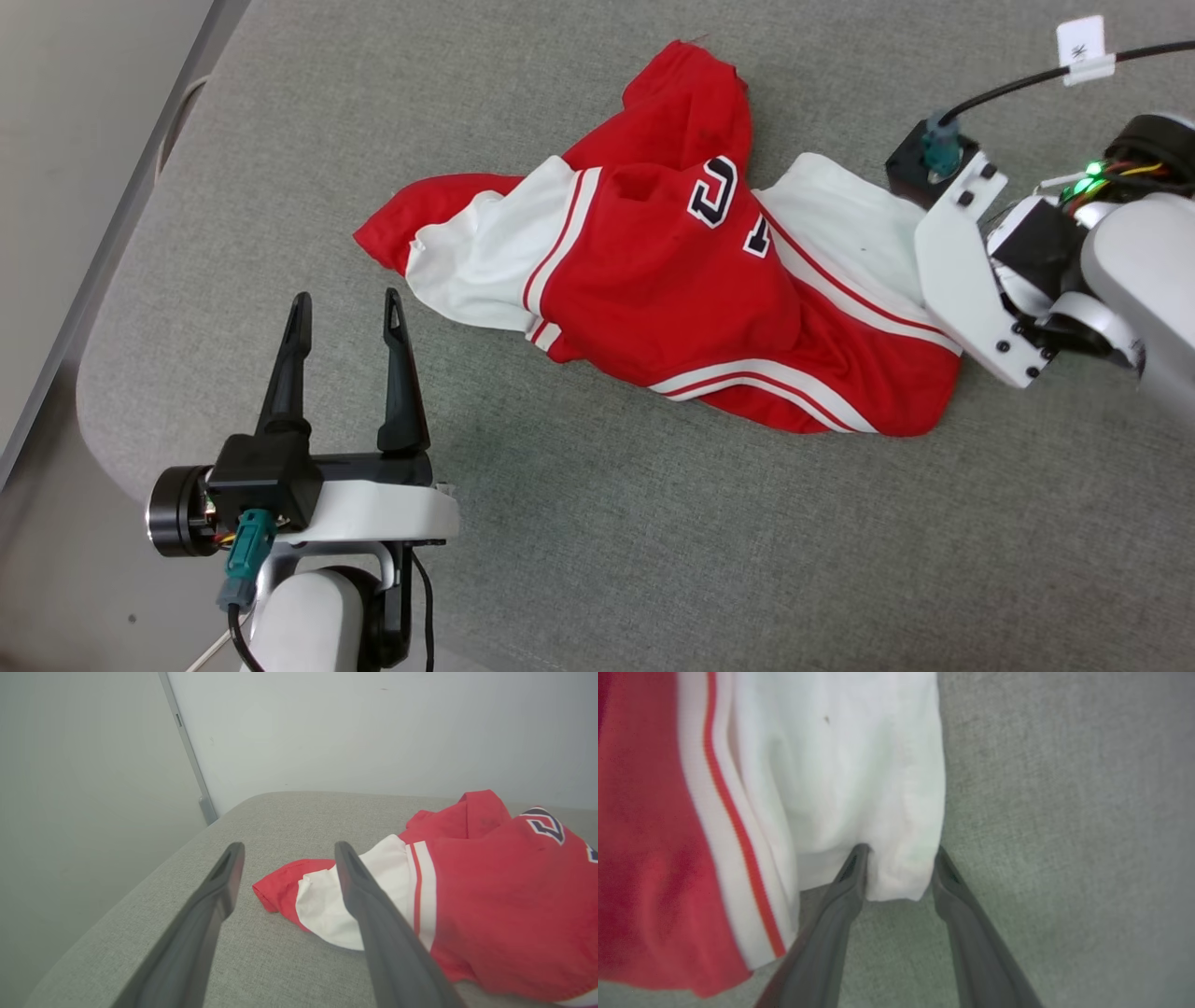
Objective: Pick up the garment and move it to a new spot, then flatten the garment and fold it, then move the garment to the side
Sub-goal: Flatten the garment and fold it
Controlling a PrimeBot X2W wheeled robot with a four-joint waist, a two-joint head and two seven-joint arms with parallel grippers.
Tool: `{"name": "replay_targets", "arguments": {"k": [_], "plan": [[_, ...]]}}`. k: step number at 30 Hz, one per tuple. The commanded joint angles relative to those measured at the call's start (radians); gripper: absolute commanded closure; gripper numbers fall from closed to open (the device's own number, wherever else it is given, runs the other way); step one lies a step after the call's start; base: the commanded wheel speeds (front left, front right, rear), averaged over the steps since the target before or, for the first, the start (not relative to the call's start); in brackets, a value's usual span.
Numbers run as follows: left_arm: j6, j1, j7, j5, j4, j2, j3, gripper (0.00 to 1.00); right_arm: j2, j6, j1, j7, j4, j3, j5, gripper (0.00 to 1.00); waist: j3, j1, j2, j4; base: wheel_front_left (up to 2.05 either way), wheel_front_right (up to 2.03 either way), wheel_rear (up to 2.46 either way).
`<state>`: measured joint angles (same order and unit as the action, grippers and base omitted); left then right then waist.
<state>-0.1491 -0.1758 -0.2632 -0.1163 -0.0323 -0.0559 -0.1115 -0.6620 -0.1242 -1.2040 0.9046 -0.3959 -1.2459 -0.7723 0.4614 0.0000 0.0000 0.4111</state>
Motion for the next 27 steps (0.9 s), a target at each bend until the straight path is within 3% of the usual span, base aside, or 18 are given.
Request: {"name": "replay_targets", "arguments": {"k": [1, 12, 20, 27], "plan": [[0.004, -0.014, -0.002, 0.007, 0.002, 0.002, 0.006, 0.00, -0.006, -0.012, 0.112, 0.011, -0.025, -0.061, -0.007, 1.00, -0.005, 0.0000, 0.0000, -0.007, 0.00, 0.00, 0.00], [0.032, 0.029, -0.002, 0.045, 0.032, 0.002, 0.037, 0.00, -0.003, -0.006, 0.005, -0.321, 0.022, -0.035, -0.066, 1.00, -0.105, 0.0000, 0.0000, -0.090, 0.00, 0.00, 0.00], [0.051, 0.088, -0.002, 0.061, 0.043, -0.020, 0.082, 0.00, -0.112, -0.006, 0.096, -0.507, 0.129, -0.006, -0.116, 1.00, -0.206, 0.0000, 0.0000, -0.191, 0.00, 0.00, 0.00], [0.060, 0.138, -0.002, 0.066, 0.051, -0.028, 0.108, 0.00, -0.223, -0.006, 0.275, -0.596, 0.187, 0.116, -0.172, 1.00, -0.270, 0.0000, 0.0000, -0.271, 0.00, 0.00, 0.00]]}}
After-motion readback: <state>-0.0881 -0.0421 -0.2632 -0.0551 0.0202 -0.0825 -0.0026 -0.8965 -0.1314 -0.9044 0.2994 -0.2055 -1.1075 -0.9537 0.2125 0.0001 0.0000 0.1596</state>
